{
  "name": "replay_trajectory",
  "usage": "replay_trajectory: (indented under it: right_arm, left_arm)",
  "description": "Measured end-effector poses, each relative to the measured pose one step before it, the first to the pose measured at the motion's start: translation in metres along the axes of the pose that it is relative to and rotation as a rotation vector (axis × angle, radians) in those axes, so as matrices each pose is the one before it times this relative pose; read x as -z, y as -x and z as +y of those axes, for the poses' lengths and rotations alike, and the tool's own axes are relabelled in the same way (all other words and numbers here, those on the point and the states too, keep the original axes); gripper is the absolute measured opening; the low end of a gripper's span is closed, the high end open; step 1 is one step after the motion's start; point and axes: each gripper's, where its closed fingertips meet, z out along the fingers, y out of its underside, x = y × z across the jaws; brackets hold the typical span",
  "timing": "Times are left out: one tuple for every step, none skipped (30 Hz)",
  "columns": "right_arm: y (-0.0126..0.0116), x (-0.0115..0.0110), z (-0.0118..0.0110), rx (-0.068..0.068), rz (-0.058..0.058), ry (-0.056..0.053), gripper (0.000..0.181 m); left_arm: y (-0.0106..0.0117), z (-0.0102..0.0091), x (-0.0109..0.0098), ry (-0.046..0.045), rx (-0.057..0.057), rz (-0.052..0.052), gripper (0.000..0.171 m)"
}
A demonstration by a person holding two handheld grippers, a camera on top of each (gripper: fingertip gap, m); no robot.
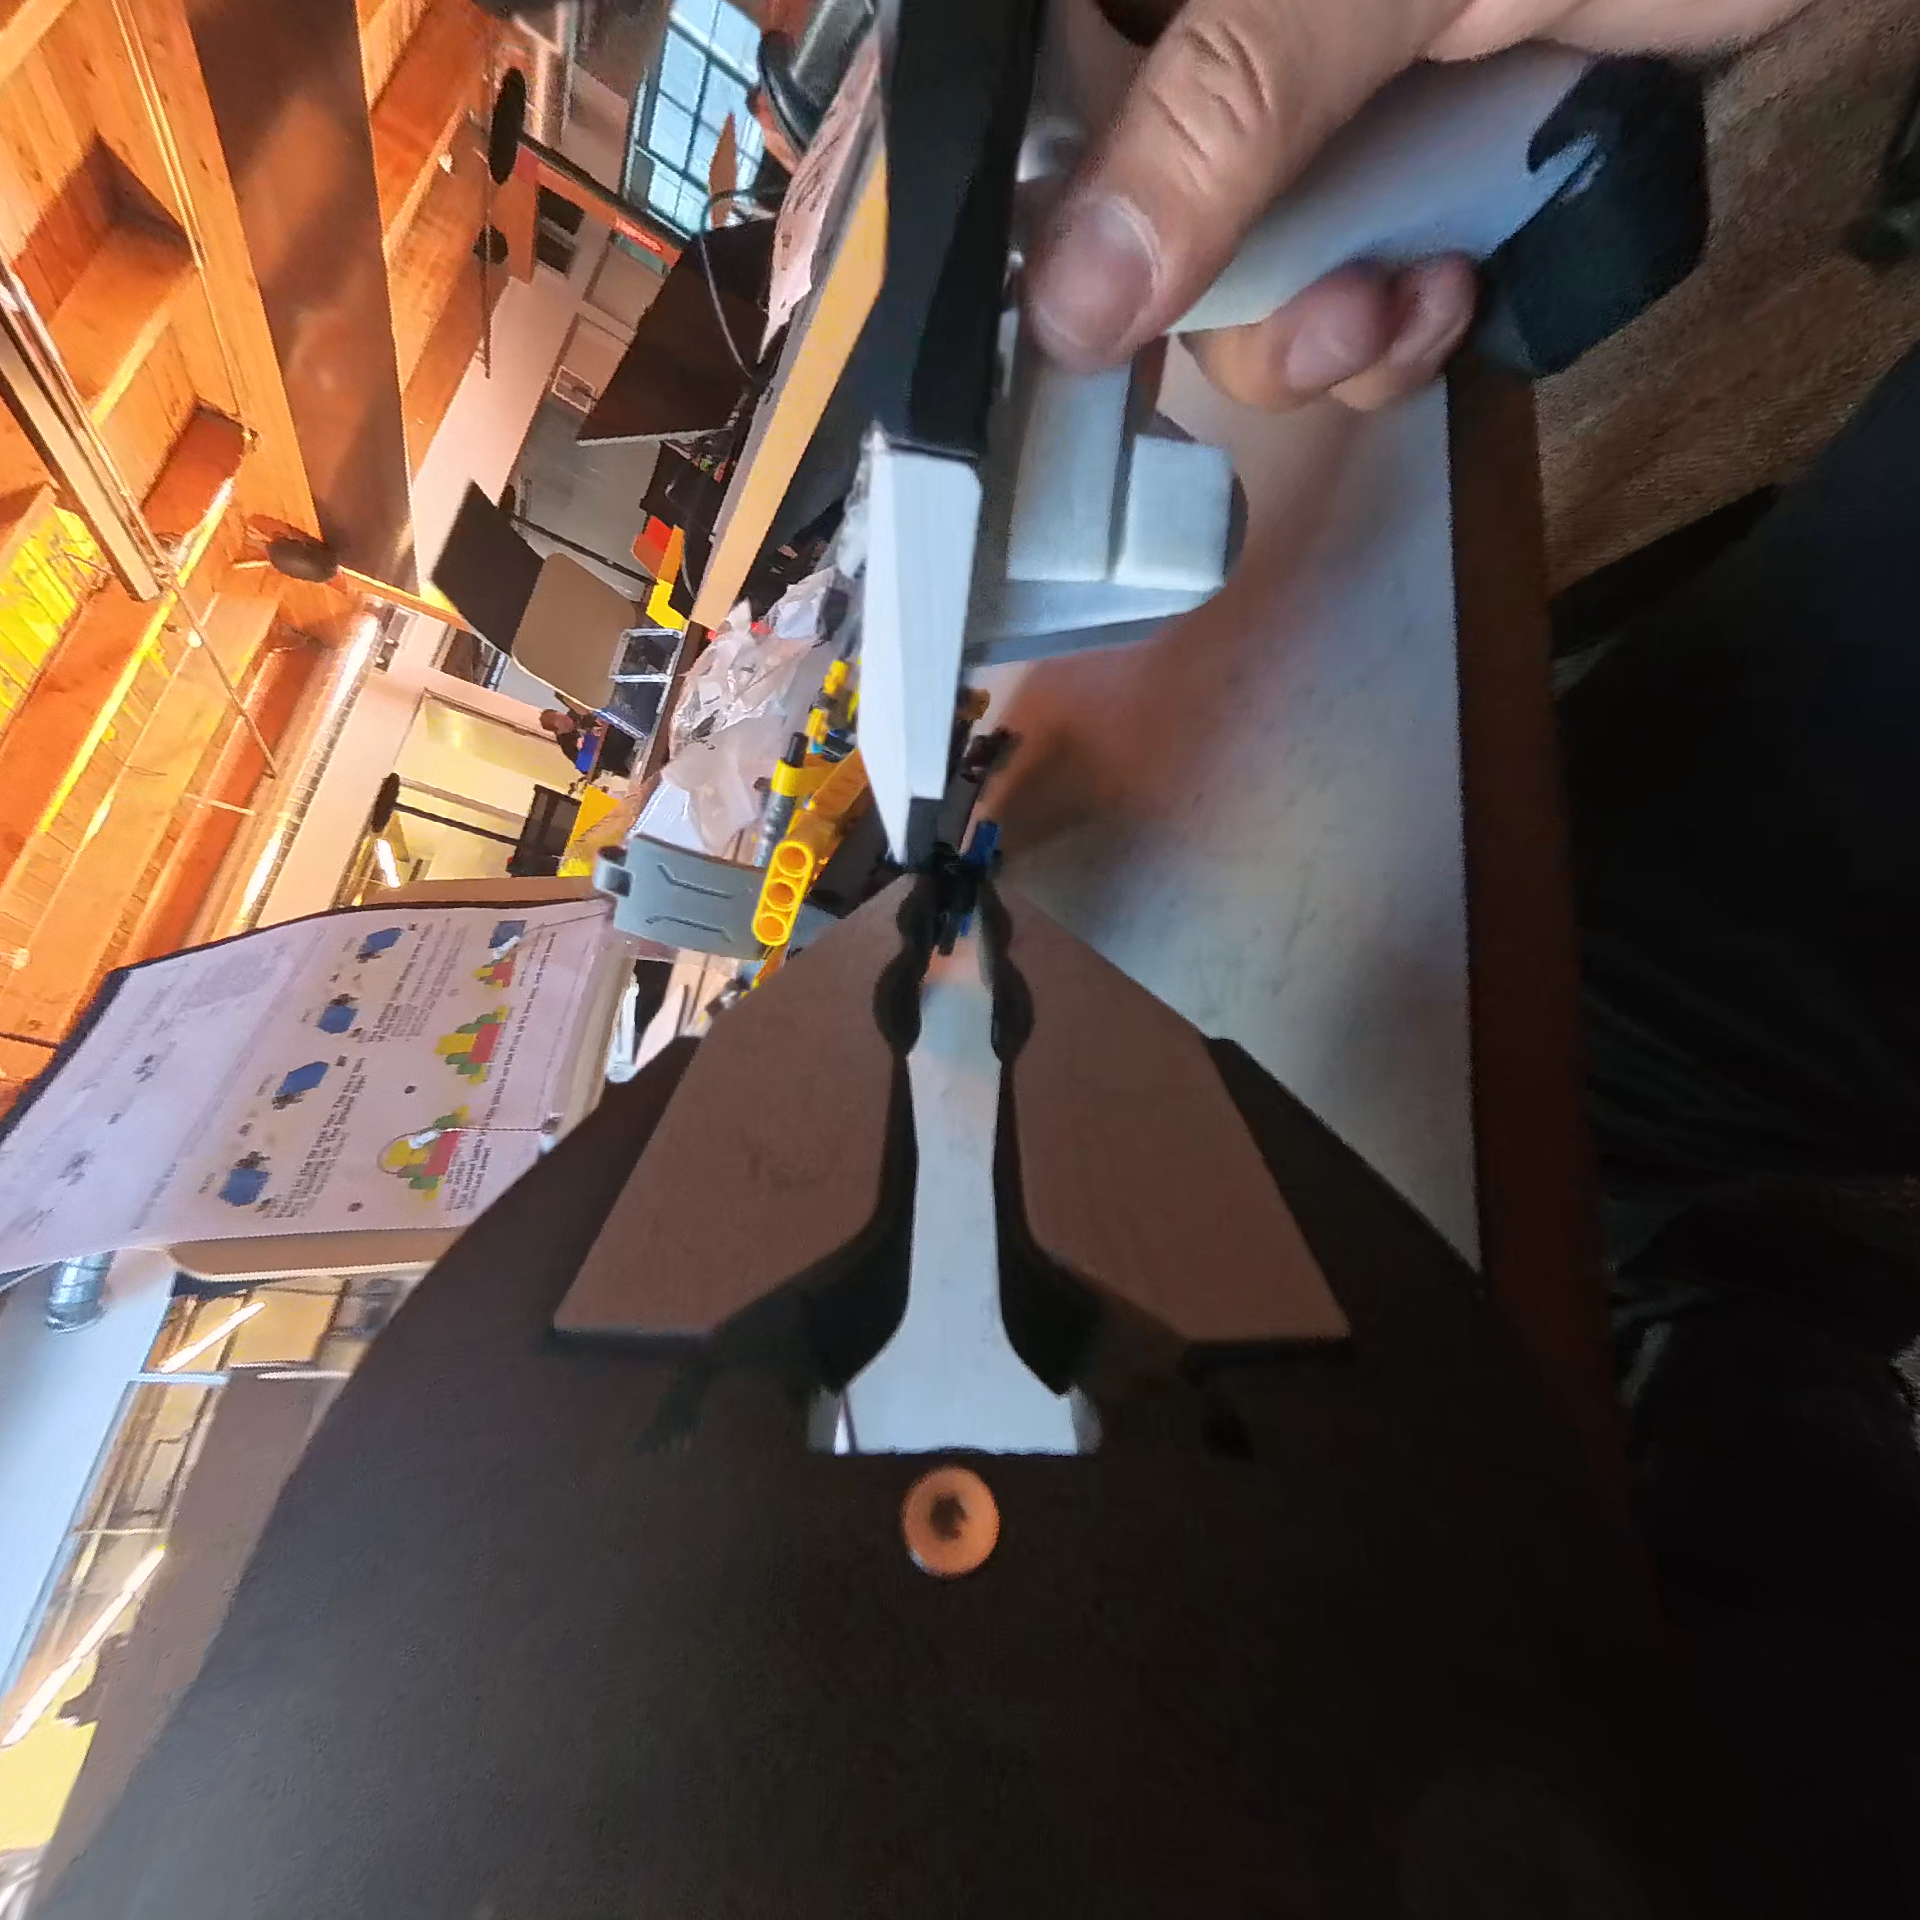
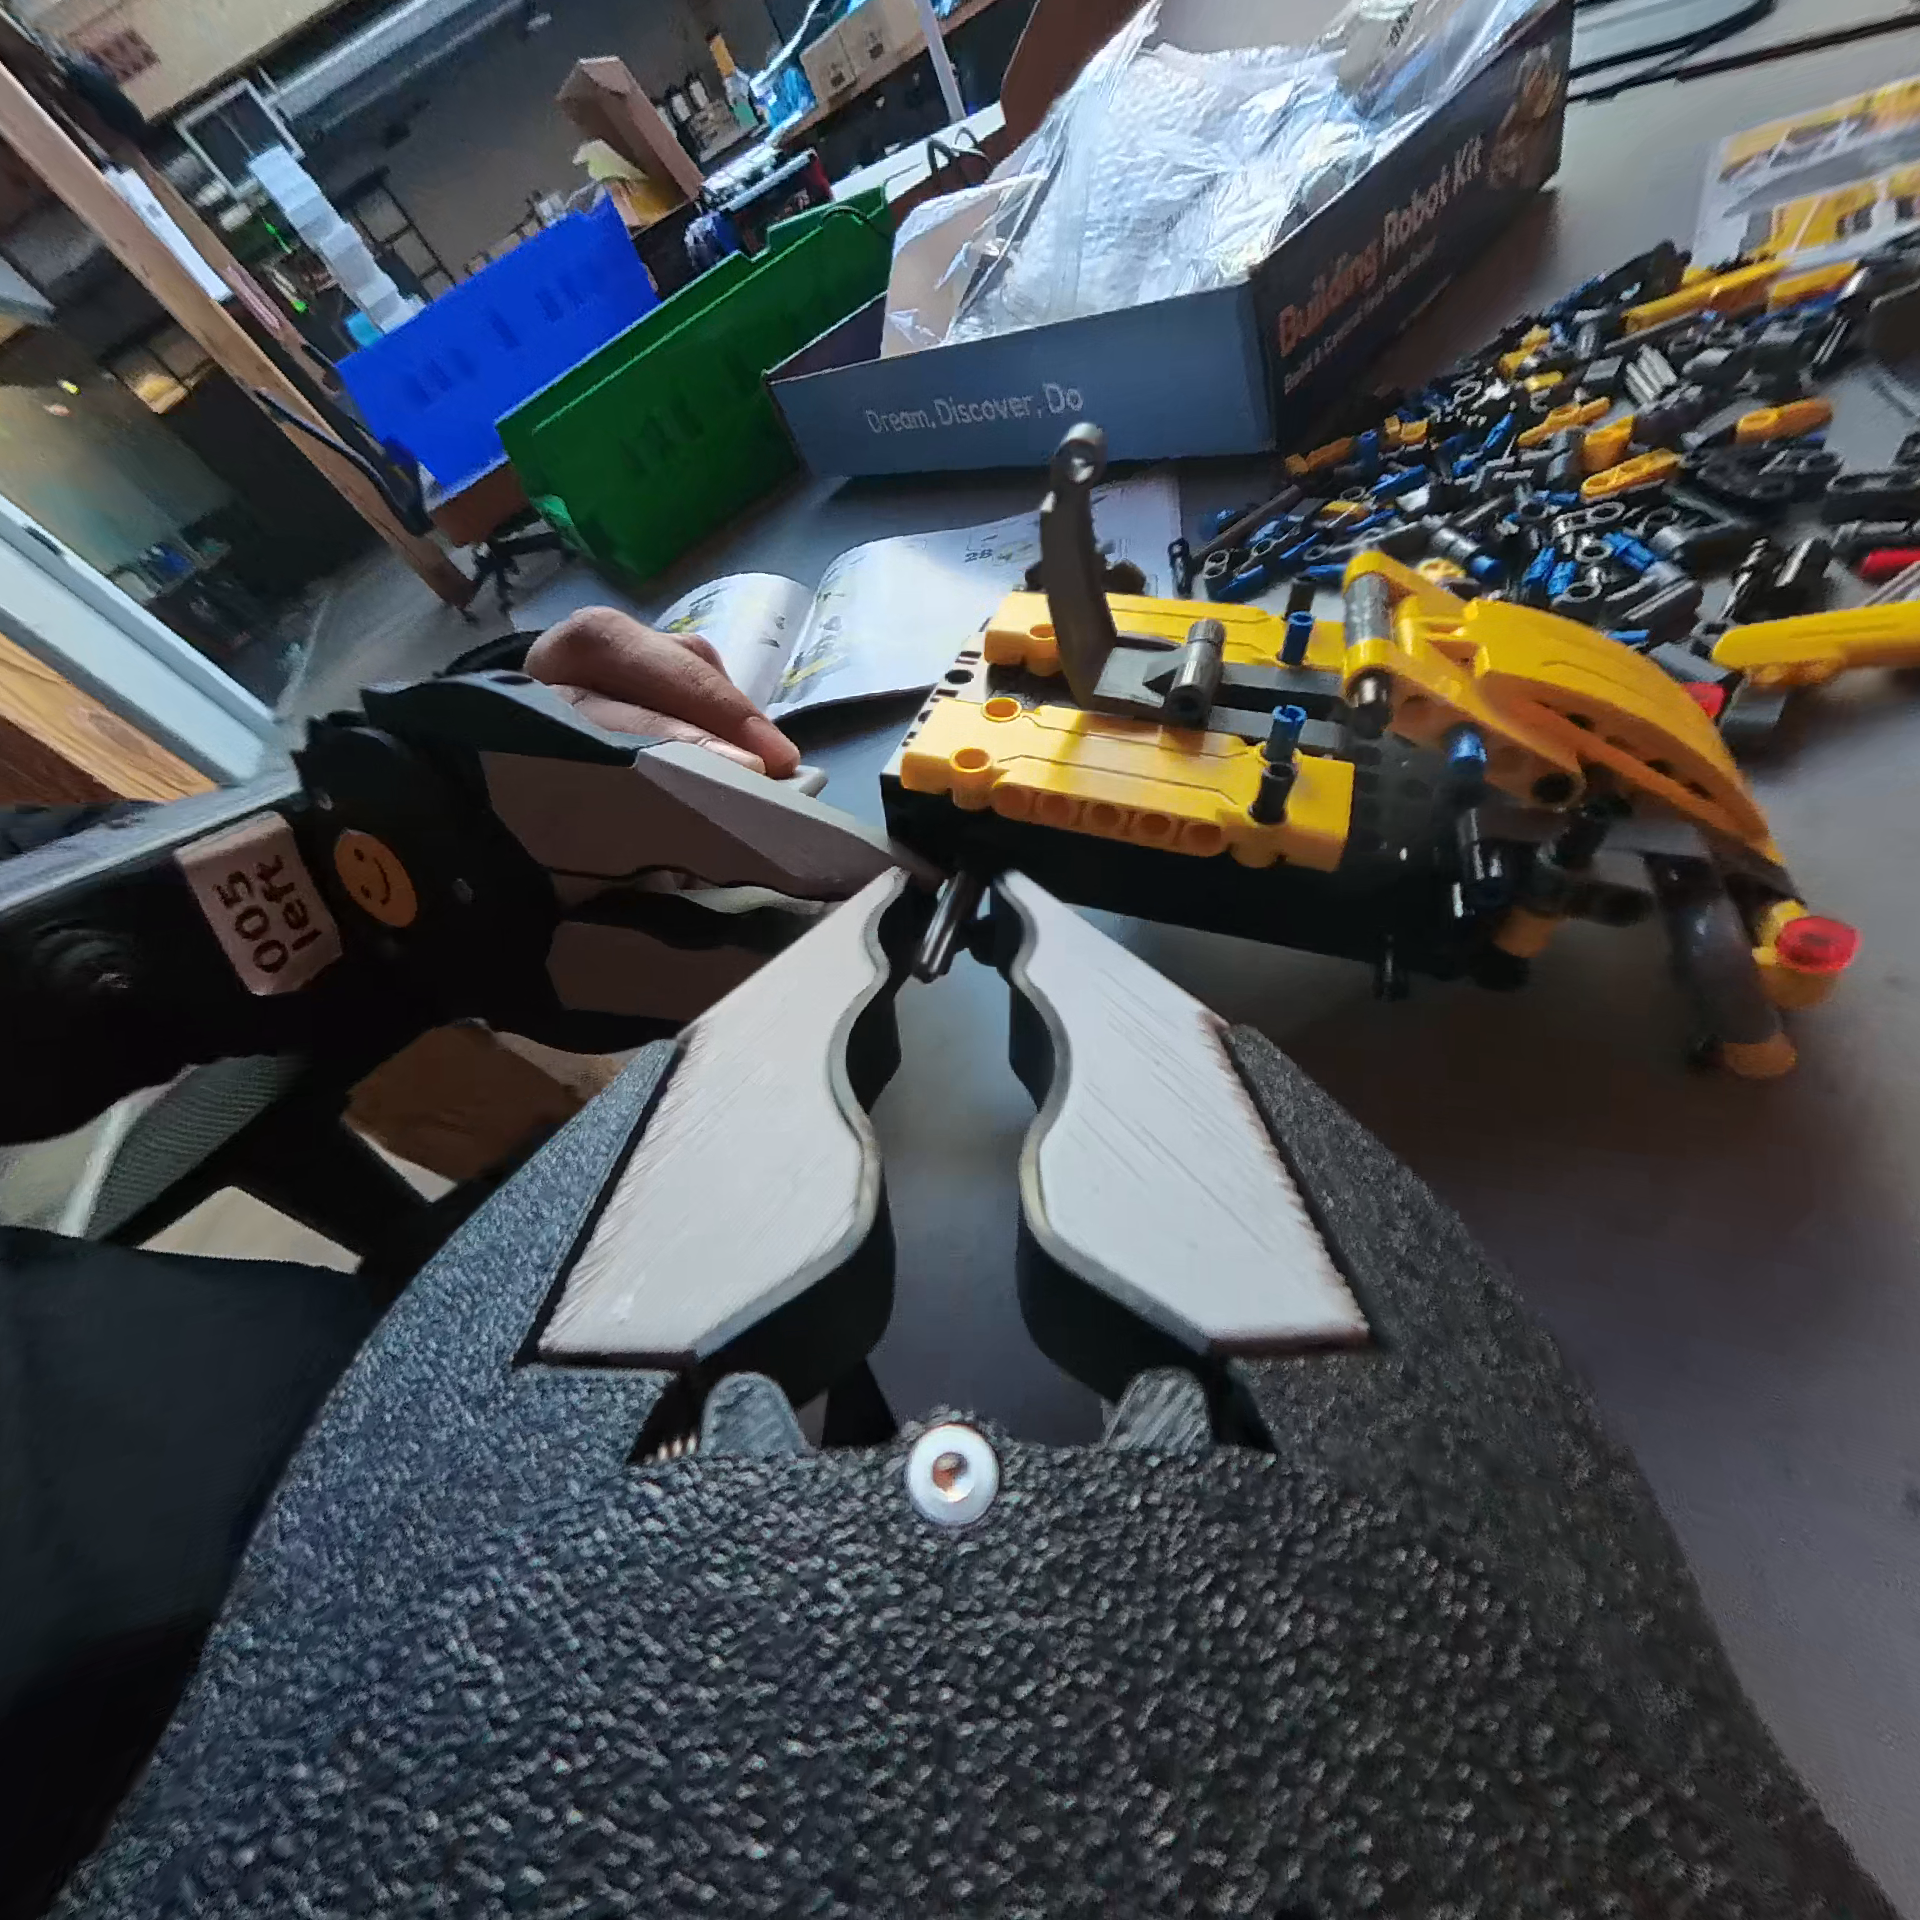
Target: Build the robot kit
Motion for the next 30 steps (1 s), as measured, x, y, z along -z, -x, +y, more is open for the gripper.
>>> replay_trajectory:
  right_arm:
    - [0.00026,-0.00011,0.00065,0.0355,0.0164,0.0038,0.013]
    - [0.00088,-0.00007,0.00076,0.0350,0.0136,0.0065,0.012]
    - [0.00153,0.00023,0.00019,0.0232,0.0068,0.0048,0.012]
    - [0.00191,0.00021,-0.00039,0.0098,-0.0016,0.0025,0.012]
    - [0.00134,0.00014,-0.00005,0.0026,-0.0037,0.0039,0.012]
    - [-0.00162,0.00006,0.00147,0.0012,0.0106,0.0098,0.011]
    - [-0.00515,0.00027,0.00339,0.0038,0.0264,0.0159,0.008]
    - [-0.00503,-0.00011,0.00471,-0.0006,0.0197,0.0179,0.007]
    - [-0.00222,-0.00036,0.00387,-0.0172,-0.0003,0.0134,0.007]
    - [0.00077,0.00016,0.00050,-0.0176,-0.0148,0.0004,0.007]
    - [0.00123,0.00048,-0.00151,-0.0019,-0.0105,-0.0079,0.007]
    - [-0.00017,-0.00001,-0.00092,0.0017,0.0012,-0.0024,0.007]
    - [-0.00074,-0.00079,0.00031,-0.0029,0.0030,0.0050,0.007]
    - [-0.00004,-0.00077,0.00061,-0.0027,-0.0013,0.0063,0.007]
    - [0.00089,-0.00041,0.00043,0.0022,-0.0049,0.0041,0.007]
    - [0.00112,-0.00008,0.00039,0.0042,-0.0047,0.0034,0.007]
    - [0.00098,-0.00010,0.00069,0.0029,-0.0035,0.0043,0.007]
    - [0.00118,0.00016,0.00054,0.0025,-0.0051,0.0033,0.007]
    - [0.00111,0.00008,0.00037,0.0018,-0.0064,0.0029,0.007]
    - [0.00020,0.00030,0.00079,0.0010,-0.0021,0.0061,0.007]
    - [-0.00020,0.00055,0.00059,0.0019,-0.0001,0.0036,0.007]
    - [0.00013,0.00089,-0.00037,0.0012,-0.0024,-0.0032,0.007]
    - [-0.00006,0.00110,-0.00055,-0.0024,-0.0035,-0.0037,0.006]
    - [0.00009,0.00081,-0.00033,-0.0061,-0.0057,-0.0022,0.007]
    - [0.00021,0.00059,-0.00032,-0.0068,-0.0063,-0.0032,0.007]
    - [0.00007,0.00068,-0.00054,-0.0052,-0.0044,-0.0042,0.007]
    - [0.00000,0.00080,-0.00044,-0.0067,-0.0040,-0.0031,0.007]
    - [0.00008,0.00042,-0.00028,-0.0111,-0.0052,-0.0019,0.007]
    - [0.00021,0.00035,0.00005,-0.0147,-0.0056,-0.0010,0.007]
    - [0.00018,-0.00014,0.00071,-0.0170,-0.0060,0.0026,0.007]
  left_arm:
    - [-0.00068,-0.00068,0.00134,-0.00677,0.0176,0.0125,0.004]
    - [-0.00012,-0.00113,0.00181,-0.01121,0.0162,0.0076,0.004]
    - [0.00028,-0.00139,0.00225,-0.01317,0.0115,0.0028,0.005]
    - [0.00003,-0.00125,0.00289,-0.01329,0.0066,0.0006,0.005]
    - [0.00197,-0.00303,0.00397,-0.02710,0.0068,-0.0151,0.007]
    - [0.00376,-0.00481,0.00507,-0.03982,0.0080,-0.0290,0.013]
    - [0.00267,-0.00258,0.00433,-0.02428,0.0097,-0.0211,0.019]
    - [0.00161,0.00215,0.00197,0.00934,0.0082,-0.0128,0.024]
    - [0.00111,0.00645,-0.00026,0.03966,0.0073,-0.0067,0.027]
    - [-0.00076,0.00741,-0.00229,0.04709,0.0065,0.0087,0.035]
    - [-0.00166,0.00591,-0.00307,0.03989,-0.0043,0.0122,0.043]
    - [-0.00037,0.00390,-0.00308,0.02903,-0.0247,-0.0012,0.048]
    - [0.00093,0.00240,-0.00293,0.02123,-0.0457,-0.0148,0.049]
    - [0.00081,0.00122,-0.00279,0.01558,-0.0538,-0.0139,0.050]
    - [0.00078,0.00094,-0.00284,0.01434,-0.0485,-0.0123,0.049]
    - [-0.00014,0.00064,-0.00284,0.01051,-0.0398,-0.0036,0.046]
    - [-0.00075,0.00015,-0.00227,0.00446,-0.0347,0.0013,0.042]
    - [-0.00050,-0.00048,-0.00112,-0.00153,-0.0281,0.0015,0.039]
    - [0.00204,-0.00048,0.00002,-0.00445,-0.0197,-0.0087,0.032]
    - [0.00010,-0.00004,0.00016,-0.00323,-0.0098,0.0083,0.031]
    - [0.00111,0.00054,0.00035,0.00275,0.0015,0.0020,0.031]
    - [0.00070,0.00024,0.00030,0.00044,0.0056,0.0021,0.031]
    - [0.00046,0.00018,0.00017,0.00074,0.0073,-0.0001,0.030]
    - [0.00054,0.00053,-0.00010,0.00372,0.0094,-0.0034,0.030]
    - [0.00053,0.00005,-0.00010,0.00149,0.0135,-0.0053,0.030]
    - [0.00022,-0.00046,0.00018,-0.00176,0.0123,-0.0048,0.030]
    - [0.00005,-0.00073,0.00007,-0.00319,0.0079,-0.0047,0.030]
    - [-0.00044,-0.00073,0.00013,-0.00322,0.0061,-0.0034,0.030]
    - [-0.00084,-0.00048,-0.00005,-0.00228,0.0051,-0.0010,0.030]
    - [-0.00129,-0.00021,0.00004,-0.00045,0.0038,-0.0017,0.029]
